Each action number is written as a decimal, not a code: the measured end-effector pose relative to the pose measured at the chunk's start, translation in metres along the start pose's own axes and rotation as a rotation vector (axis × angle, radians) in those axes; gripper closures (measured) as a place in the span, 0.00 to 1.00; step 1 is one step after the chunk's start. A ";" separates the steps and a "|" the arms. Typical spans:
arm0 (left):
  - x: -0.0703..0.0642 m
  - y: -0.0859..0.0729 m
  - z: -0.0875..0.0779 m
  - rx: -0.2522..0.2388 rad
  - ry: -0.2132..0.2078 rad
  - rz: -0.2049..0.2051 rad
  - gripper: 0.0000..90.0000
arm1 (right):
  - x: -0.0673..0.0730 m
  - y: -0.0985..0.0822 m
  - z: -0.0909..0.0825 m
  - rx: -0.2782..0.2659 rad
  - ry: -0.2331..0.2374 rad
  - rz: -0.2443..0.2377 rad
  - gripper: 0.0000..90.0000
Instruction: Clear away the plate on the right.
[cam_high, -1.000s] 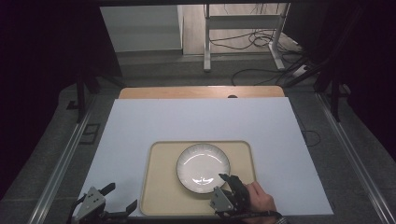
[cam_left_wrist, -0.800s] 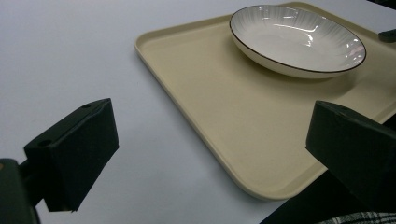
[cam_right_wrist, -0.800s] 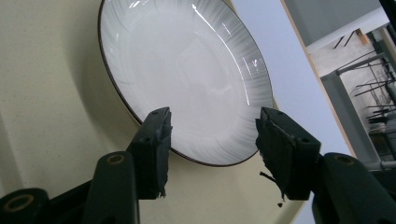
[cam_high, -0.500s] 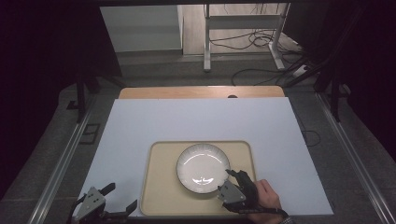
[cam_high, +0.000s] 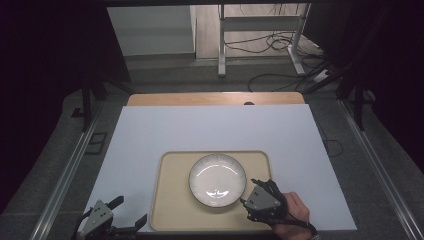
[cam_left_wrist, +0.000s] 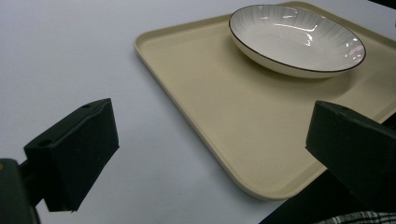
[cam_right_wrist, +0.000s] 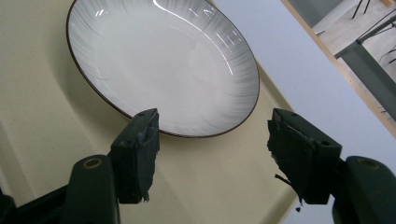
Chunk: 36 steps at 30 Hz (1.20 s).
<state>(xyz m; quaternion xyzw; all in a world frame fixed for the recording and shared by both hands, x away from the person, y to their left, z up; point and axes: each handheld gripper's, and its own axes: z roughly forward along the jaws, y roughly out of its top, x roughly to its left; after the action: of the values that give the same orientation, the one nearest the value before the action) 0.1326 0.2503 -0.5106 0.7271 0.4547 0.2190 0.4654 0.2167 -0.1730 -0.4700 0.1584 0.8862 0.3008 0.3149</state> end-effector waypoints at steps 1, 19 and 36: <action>0.000 0.000 0.000 0.000 0.000 0.000 0.02 | -0.001 -0.001 -0.001 -0.001 0.000 0.005 0.37; 0.000 0.000 0.000 -0.001 -0.002 -0.004 0.02 | -0.018 -0.021 -0.008 -0.010 0.025 0.129 0.30; 0.000 0.000 0.001 0.001 -0.001 -0.005 0.02 | -0.031 -0.033 -0.015 -0.042 0.041 0.265 0.09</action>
<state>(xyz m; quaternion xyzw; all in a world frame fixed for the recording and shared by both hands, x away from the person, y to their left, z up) 0.1332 0.2503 -0.5109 0.7263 0.4563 0.2172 0.4659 0.2268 -0.2198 -0.4672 0.2611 0.8573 0.3614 0.2575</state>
